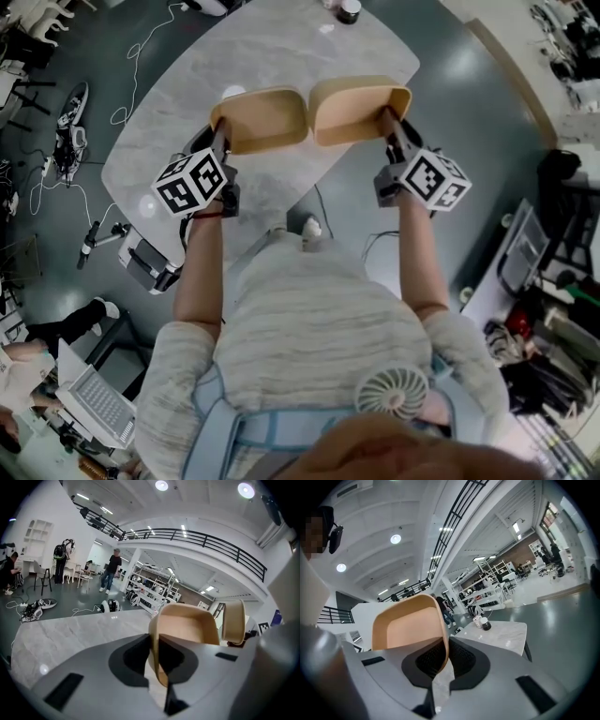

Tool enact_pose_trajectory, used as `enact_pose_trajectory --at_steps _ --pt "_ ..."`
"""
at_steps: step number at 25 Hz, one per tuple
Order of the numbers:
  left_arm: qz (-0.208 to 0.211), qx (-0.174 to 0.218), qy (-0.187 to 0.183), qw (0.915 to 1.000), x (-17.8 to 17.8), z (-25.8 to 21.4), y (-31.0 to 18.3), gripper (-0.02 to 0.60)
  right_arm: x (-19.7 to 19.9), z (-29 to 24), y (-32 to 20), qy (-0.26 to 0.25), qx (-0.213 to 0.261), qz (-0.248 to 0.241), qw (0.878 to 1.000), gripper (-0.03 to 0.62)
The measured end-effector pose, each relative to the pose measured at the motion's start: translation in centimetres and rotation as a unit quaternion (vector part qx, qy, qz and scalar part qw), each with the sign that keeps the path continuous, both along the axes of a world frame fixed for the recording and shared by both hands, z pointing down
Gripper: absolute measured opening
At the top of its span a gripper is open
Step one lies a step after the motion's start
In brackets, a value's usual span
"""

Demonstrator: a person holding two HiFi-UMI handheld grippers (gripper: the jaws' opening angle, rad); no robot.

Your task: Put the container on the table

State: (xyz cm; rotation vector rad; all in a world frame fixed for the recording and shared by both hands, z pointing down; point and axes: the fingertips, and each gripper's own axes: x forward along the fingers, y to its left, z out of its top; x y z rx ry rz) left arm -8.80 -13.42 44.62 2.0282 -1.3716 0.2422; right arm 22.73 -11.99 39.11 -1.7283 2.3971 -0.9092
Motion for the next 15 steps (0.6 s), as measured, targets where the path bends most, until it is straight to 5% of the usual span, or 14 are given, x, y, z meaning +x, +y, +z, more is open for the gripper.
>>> enact_pose_trajectory --at_steps 15 --pt "-0.010 -0.051 -0.010 0.9986 -0.5 5.7 -2.4 0.031 -0.3 7.9 -6.9 -0.018 -0.075 0.030 0.997 0.020"
